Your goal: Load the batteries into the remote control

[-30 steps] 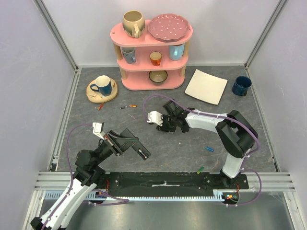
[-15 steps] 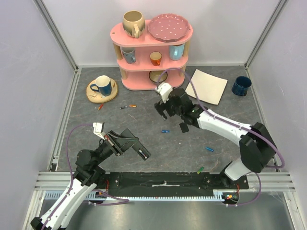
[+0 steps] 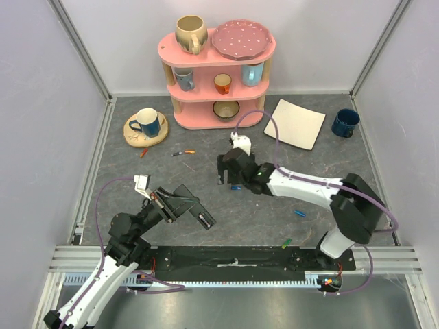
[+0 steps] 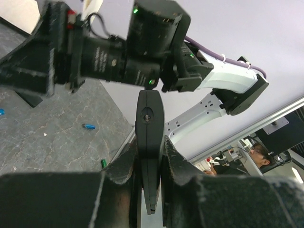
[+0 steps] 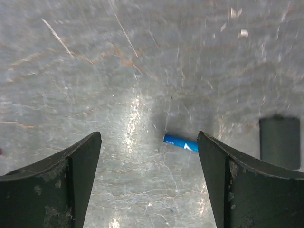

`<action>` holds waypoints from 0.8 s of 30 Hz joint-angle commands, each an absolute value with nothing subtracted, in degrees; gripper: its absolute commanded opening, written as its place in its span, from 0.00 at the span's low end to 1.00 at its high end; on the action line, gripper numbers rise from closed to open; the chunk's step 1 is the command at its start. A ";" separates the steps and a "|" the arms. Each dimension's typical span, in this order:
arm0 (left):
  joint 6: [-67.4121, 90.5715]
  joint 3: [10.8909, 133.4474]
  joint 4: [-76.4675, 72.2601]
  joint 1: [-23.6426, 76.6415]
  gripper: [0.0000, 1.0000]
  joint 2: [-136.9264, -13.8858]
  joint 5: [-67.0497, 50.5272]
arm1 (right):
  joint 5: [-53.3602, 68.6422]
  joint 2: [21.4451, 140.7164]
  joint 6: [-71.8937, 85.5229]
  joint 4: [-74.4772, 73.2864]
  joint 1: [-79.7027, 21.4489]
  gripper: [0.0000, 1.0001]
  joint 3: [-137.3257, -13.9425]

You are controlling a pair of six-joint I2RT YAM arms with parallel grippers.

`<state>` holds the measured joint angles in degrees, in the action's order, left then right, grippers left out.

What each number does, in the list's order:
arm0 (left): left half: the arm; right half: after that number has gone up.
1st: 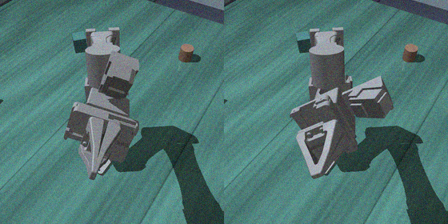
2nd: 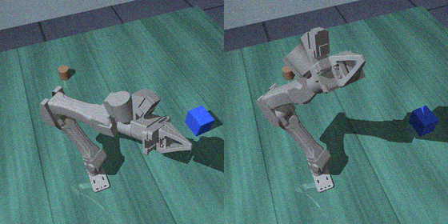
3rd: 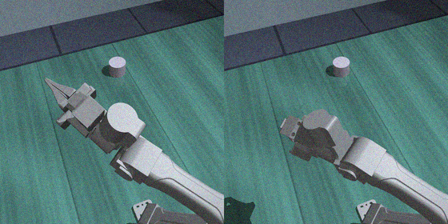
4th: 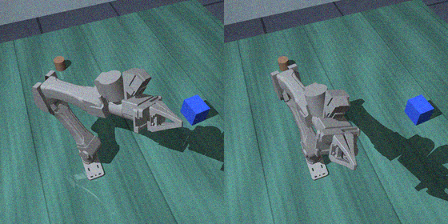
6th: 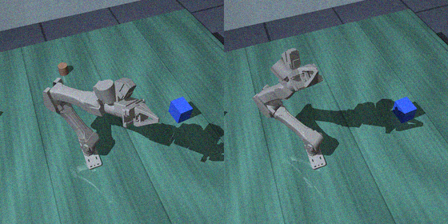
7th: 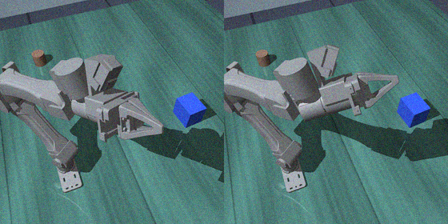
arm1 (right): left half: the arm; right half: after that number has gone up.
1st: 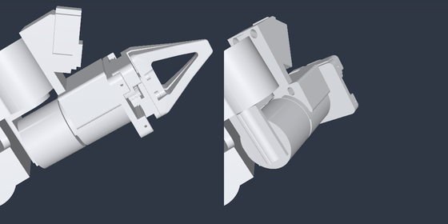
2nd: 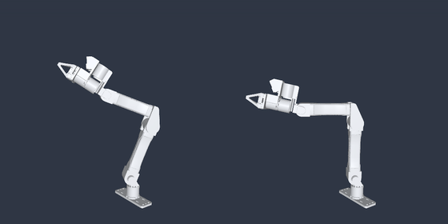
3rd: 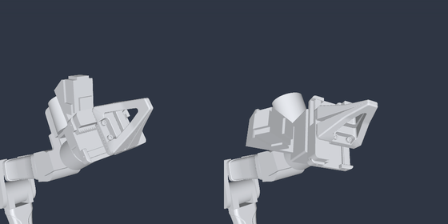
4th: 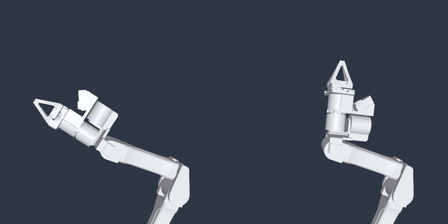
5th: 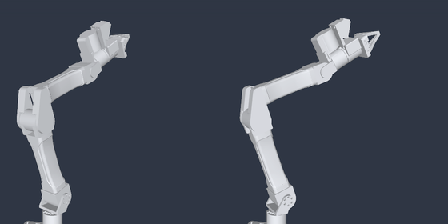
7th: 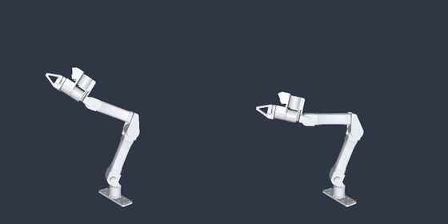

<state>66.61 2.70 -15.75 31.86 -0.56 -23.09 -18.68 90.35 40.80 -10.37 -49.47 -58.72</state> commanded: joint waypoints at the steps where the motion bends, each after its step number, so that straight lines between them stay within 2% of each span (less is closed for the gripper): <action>1: 67.68 -1.23 -16.08 31.55 0.02 2.90 -24.87 | -33.92 95.62 52.64 -19.50 -52.38 0.89 -62.49; 9: 67.06 -1.23 -15.03 31.55 0.02 3.16 -25.31 | -35.95 99.75 56.16 -23.03 -53.26 0.91 -63.02; 24: 67.15 -1.93 -16.09 31.55 0.02 3.25 -26.10 | -32.88 102.83 56.42 -20.39 -53.79 0.91 -62.14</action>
